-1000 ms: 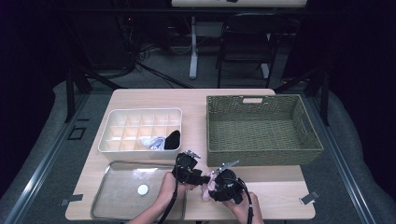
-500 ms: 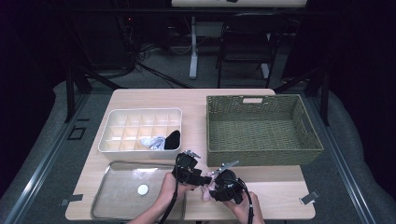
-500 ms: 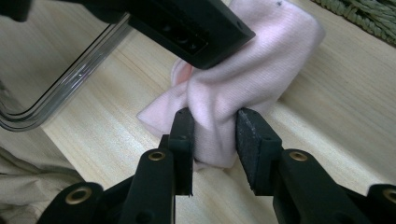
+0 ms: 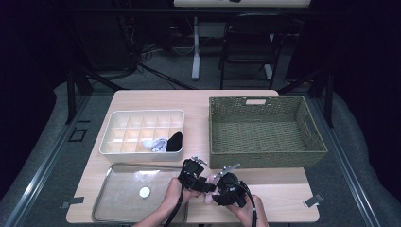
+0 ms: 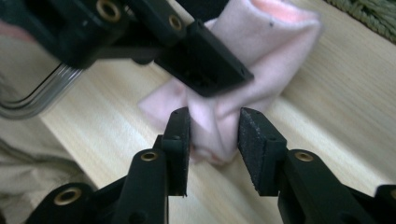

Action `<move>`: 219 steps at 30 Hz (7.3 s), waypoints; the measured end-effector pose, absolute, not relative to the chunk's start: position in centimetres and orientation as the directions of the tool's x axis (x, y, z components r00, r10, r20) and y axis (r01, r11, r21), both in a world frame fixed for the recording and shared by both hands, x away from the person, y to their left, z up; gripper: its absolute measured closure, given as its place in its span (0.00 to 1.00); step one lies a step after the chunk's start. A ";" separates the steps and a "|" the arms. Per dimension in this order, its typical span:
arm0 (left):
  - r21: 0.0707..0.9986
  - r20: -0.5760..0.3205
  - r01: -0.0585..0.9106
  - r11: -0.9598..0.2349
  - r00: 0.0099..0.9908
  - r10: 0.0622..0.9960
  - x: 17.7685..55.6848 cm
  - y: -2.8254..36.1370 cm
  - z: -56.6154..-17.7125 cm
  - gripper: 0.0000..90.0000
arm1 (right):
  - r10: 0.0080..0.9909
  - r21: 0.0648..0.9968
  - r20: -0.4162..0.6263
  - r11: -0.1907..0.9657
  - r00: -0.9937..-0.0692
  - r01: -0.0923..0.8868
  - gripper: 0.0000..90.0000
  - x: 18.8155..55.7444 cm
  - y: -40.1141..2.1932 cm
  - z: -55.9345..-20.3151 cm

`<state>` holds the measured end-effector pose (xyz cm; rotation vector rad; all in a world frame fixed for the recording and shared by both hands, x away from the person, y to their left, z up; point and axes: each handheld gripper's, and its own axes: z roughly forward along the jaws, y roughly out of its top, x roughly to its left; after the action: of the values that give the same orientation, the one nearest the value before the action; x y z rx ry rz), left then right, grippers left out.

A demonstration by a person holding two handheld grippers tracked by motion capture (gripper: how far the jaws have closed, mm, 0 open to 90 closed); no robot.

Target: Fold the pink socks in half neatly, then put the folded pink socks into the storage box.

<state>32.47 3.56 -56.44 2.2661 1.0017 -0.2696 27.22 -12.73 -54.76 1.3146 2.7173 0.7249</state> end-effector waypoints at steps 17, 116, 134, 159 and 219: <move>0.536 -0.352 0.653 -0.535 0.749 0.562 31.7 3.4 -55.9 0.79 | 0.775 0.485 0.123 0.499 -0.620 0.719 0.37 28.0 -17.1 -54.7; 0.767 -0.210 0.609 -0.200 0.533 0.820 31.7 23.3 -45.8 0.78 | 0.785 0.490 0.114 0.489 -0.610 0.721 0.14 28.6 -18.5 -54.5; 0.817 -0.139 0.559 -0.142 0.430 0.892 34.1 25.8 -45.0 0.78 | 0.783 0.489 0.111 0.493 -0.612 0.719 0.14 28.6 -18.4 -54.5; 0.736 0.159 0.593 -0.327 0.318 0.935 38.6 23.6 -48.8 0.78 | 0.779 0.503 0.113 0.490 -0.617 0.712 0.14 28.4 -18.2 -54.2; 0.589 -0.036 0.731 -0.343 0.449 0.893 40.4 23.4 -48.2 0.45 | 0.777 0.486 0.101 0.506 -0.621 0.712 0.15 28.5 -18.1 -54.0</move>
<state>40.38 23.37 -48.21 2.1688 1.3553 0.3984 28.51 -18.12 -54.02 1.2982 2.6115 0.7501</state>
